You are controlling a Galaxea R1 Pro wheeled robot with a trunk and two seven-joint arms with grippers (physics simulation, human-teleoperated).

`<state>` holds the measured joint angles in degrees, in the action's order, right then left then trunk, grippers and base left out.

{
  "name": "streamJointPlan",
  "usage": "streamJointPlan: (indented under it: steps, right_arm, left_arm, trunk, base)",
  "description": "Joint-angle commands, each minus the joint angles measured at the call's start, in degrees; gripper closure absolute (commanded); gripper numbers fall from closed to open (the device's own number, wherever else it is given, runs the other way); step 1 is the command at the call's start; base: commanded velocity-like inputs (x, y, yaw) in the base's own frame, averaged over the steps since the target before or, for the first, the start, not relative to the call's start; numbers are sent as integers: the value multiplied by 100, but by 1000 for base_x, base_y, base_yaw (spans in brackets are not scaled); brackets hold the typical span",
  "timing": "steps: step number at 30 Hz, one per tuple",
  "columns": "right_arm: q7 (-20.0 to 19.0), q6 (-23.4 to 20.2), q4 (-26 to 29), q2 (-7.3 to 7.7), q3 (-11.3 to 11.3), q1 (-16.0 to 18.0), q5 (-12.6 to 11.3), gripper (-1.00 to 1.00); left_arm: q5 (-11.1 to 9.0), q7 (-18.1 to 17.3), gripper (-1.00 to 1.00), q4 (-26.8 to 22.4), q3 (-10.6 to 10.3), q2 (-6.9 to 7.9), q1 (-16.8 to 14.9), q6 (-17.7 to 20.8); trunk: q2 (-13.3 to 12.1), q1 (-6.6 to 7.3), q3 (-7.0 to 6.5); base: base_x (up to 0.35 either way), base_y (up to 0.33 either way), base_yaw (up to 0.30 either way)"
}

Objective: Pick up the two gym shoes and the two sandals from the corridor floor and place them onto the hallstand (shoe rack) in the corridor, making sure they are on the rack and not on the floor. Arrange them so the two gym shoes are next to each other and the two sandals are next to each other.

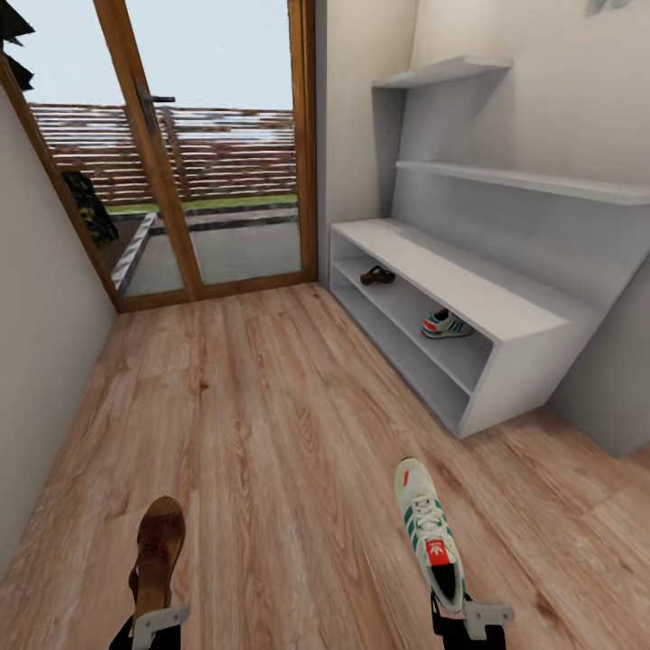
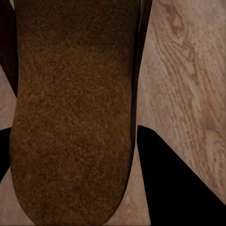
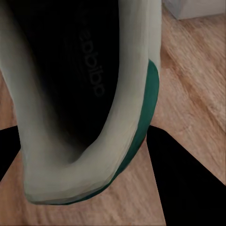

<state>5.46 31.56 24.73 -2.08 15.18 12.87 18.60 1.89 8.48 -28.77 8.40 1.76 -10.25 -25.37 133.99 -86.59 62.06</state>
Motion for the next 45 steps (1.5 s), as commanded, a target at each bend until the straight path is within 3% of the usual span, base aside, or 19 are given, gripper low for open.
streamJointPlan:
  steps: [1, 35, 45]
  right_arm:
    - [26, 17, -3, -7, 29, 2, 56, 100]
    - [17, 14, -20, -22, 20, 5, 65, 100]
    - [20, 16, -20, -27, 20, 3, 65, 100]
  left_arm:
    - [39, 23, 100, 3, 4, 0, -3, -12]
    - [39, 22, 100, 3, 4, 0, -3, -15]
    - [39, 23, 100, 3, 4, 0, -3, -16]
  trunk:
    - [1, -2, -4]
    - [1, -2, -24]
    - [1, -2, -24]
  base:
    - [337, 0, 0]
    - [307, 151, -1]
    - [290, 192, -201]
